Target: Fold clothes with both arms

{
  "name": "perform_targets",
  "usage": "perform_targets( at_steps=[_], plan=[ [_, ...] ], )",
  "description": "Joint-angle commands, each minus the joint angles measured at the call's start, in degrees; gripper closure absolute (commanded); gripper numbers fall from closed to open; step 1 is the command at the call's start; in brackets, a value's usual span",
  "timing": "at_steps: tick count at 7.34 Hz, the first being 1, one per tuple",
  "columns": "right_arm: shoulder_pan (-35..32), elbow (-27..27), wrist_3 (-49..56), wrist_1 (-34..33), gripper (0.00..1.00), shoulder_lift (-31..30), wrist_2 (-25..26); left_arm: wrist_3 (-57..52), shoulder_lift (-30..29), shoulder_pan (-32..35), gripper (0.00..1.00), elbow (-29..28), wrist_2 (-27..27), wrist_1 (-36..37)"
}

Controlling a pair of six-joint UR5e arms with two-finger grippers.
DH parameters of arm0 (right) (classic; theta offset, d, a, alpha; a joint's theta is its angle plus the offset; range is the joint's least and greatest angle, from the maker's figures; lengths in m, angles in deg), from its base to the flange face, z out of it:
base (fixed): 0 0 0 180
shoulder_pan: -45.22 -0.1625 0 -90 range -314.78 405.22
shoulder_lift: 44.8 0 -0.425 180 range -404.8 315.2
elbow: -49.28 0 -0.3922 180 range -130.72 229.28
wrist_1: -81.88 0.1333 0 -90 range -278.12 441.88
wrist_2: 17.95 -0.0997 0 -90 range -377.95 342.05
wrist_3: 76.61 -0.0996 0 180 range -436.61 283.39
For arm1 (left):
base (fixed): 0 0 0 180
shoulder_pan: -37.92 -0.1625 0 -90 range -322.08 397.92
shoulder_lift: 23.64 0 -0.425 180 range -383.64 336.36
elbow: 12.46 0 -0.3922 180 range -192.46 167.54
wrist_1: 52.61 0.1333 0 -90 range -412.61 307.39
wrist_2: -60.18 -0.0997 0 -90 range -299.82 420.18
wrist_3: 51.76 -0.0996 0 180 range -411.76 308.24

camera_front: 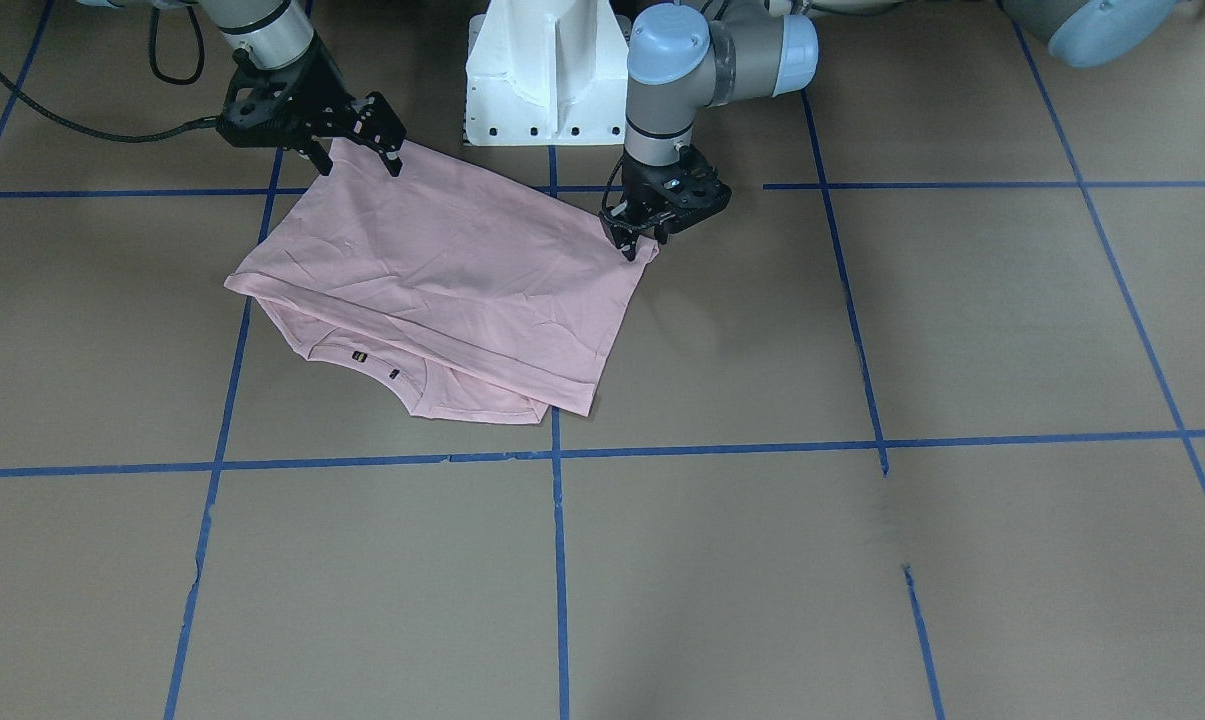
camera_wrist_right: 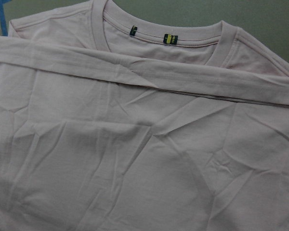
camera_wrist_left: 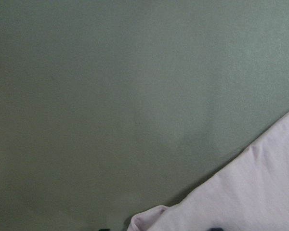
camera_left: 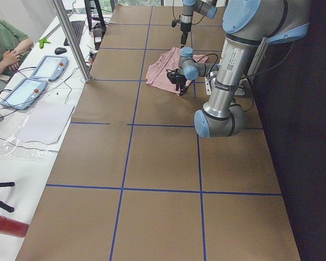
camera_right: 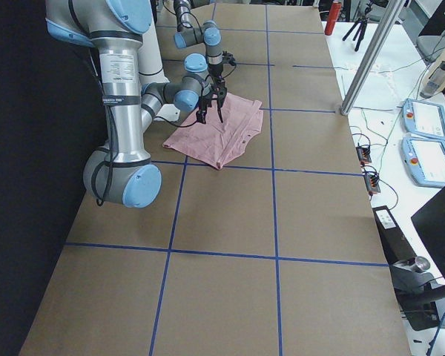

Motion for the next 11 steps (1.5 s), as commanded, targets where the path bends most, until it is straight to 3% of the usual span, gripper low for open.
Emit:
perform_targets(
  at_steps=[1,4,7,8,10,11],
  plan=[
    [-0.1,-0.2,0.0,0.0,0.0,0.2,-0.3,-0.4,0.0,0.0,1.0,0.1,0.0,0.0],
    [-0.2,-0.2,-0.1,0.0,0.0,0.1,-0.4,-1.7,0.0,3.0,1.0,1.0,0.3,0.1],
    [0.0,0.6,-0.1,0.1,0.0,0.5,0.2,-11.9,-0.5,12.9,1.0,-3.2,0.2,-0.7],
    [-0.4,0.6,-0.1,0.1,0.0,0.6,0.2,-13.5,-2.0,16.1,1.0,-7.9,0.1,-4.9],
    [-1.3,0.9,0.0,0.1,0.0,0.7,0.2,-17.6,-10.6,21.5,1.0,-24.9,0.1,-17.5],
    [-1.6,1.6,0.0,0.2,0.0,1.8,0.2,-19.6,-14.2,23.0,1.0,-30.5,0.0,-21.4]
  ],
)
